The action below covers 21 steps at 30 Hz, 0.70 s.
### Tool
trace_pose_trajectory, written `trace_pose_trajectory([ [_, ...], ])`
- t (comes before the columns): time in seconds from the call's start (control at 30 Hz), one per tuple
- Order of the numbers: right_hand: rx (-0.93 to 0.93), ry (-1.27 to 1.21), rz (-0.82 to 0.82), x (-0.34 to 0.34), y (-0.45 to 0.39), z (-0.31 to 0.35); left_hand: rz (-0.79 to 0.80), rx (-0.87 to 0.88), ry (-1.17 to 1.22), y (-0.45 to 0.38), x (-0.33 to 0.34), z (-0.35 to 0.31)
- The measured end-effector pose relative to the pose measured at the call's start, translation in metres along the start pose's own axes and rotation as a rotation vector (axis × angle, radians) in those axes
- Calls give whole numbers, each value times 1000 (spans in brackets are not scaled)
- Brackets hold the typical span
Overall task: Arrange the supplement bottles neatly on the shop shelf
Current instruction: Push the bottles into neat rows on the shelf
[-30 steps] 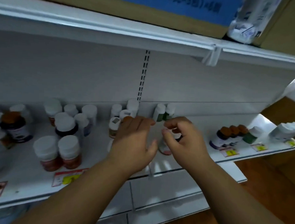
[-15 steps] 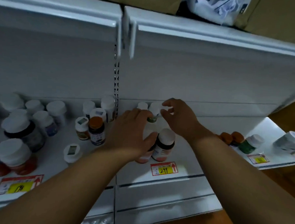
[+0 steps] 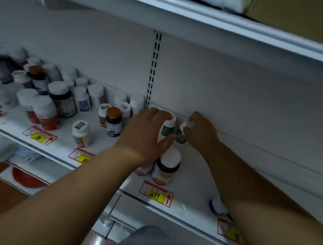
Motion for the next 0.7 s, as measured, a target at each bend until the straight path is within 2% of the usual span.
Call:
trace_pose_trajectory([
  [0.17,-93,-238,-98,-58,57,7,-36,-56,61,13,-1,-28],
  [0.3,-85,-498,-122,-103,125,7,14,13,170,32,8,-72],
  [0.43,33,-540,-200,-136,192,-7,151,76,371,49,24,-123],
  [0.53,89,-588,-230,-153,237,-32,195,93,519,67,41,-167],
  [0.7,97,-545,-294,-191,312,-93,314,168,649,94,76,-248],
])
Point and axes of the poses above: each hand's wrist, its own y-axis away from the middle knuckle, its own x-axis out of the palm, z = x × y, the point moved 4 cm from there along -y, towards the middle knuckle, and after that the axes turned 3 degrees about -y, right-handed, at the moved point
